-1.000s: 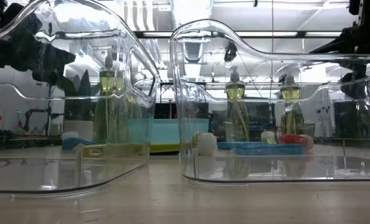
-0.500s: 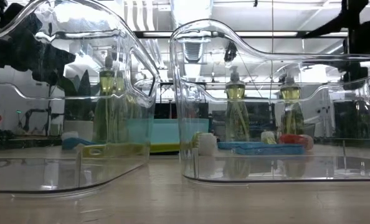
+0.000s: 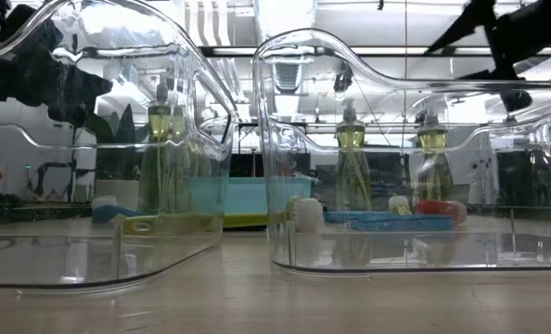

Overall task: Pick & Place Kitchen Sink Supplies
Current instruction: Put the red dish brush into the green bin

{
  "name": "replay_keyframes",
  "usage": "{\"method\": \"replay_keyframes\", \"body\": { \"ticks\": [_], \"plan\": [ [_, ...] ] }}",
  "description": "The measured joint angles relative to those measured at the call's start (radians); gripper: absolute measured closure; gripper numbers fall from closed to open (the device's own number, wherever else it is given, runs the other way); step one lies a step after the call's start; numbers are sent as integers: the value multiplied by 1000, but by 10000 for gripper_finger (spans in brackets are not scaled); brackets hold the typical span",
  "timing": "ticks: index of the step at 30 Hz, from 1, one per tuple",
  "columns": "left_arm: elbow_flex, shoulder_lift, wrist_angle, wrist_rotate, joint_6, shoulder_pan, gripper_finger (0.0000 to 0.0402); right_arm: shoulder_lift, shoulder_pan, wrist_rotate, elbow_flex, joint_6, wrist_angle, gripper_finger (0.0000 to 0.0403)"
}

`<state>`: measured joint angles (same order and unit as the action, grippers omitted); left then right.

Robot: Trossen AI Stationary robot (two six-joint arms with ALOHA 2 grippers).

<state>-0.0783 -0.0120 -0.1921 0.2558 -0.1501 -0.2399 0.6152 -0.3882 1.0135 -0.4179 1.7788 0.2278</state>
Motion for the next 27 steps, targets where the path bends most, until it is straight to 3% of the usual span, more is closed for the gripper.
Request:
{"method": "replay_keyframes", "body": {
  "ticks": [4,10,16,27],
  "plan": [
    [0,0,0,0,0,0,392,139,91,-262,-136,219,379,161],
    [0,0,1,0,0,0,392,296,222,-443,-266,181,606,161],
    [0,0,1,0,0,0,392,353,384,-588,-275,79,629,161],
    [0,0,1,0,0,0,392,447,679,-745,-269,-182,577,161]
  ]
}}
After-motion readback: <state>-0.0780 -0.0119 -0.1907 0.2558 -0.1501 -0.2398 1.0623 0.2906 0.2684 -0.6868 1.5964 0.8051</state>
